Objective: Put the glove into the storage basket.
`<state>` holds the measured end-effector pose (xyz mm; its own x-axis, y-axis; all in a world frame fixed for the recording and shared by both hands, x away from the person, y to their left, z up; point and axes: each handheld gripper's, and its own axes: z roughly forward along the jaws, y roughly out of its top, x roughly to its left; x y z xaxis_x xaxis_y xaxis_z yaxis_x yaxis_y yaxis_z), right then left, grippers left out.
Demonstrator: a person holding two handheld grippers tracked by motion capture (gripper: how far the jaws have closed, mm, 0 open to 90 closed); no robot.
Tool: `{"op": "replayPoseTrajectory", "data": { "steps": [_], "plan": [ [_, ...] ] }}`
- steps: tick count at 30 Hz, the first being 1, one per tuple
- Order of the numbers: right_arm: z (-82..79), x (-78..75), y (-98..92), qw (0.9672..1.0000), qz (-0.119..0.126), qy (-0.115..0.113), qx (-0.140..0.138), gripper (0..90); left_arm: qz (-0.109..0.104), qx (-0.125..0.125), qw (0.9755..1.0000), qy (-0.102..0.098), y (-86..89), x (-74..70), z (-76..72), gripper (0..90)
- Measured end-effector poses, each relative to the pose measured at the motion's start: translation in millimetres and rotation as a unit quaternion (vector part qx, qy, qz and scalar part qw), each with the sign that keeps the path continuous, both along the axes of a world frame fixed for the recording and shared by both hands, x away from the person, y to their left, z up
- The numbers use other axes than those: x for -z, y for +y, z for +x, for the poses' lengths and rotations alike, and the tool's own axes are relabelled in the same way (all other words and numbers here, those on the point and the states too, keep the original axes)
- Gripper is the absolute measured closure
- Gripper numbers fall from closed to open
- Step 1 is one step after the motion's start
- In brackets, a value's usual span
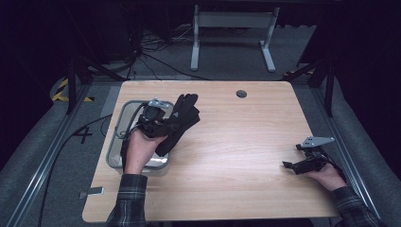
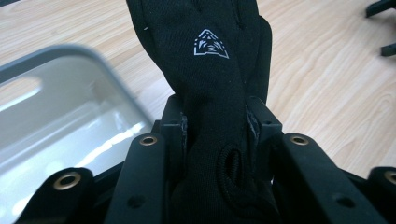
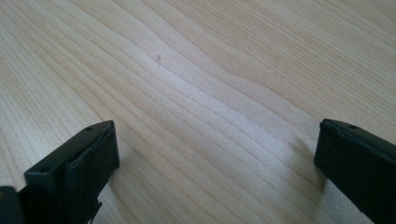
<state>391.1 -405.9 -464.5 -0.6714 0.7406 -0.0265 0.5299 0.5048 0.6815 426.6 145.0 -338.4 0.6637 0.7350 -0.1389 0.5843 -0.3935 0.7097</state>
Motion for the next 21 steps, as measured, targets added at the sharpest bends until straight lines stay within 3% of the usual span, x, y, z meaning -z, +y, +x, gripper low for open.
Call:
{"op": "replayPoseTrajectory", "data": {
  "steps": [8,13,21],
  "plan": [
    [0.0,0.0,0.0,1.0000,0.000,0.000,0.000,0.4,0.017,-0.044,0.9989,0.004,36.6,11.7,-1.5,66.5],
    [0.0,0.0,0.0,1.0000,0.000,0.000,0.000,0.4,0.024,-0.069,0.9970,0.024,54.4,27.1,2.6,66.5],
    [0.0,0.0,0.0,1.0000,0.000,0.000,0.000,0.4,0.030,-0.080,0.9953,0.045,66.3,50.9,11.3,66.1]
  ]
}}
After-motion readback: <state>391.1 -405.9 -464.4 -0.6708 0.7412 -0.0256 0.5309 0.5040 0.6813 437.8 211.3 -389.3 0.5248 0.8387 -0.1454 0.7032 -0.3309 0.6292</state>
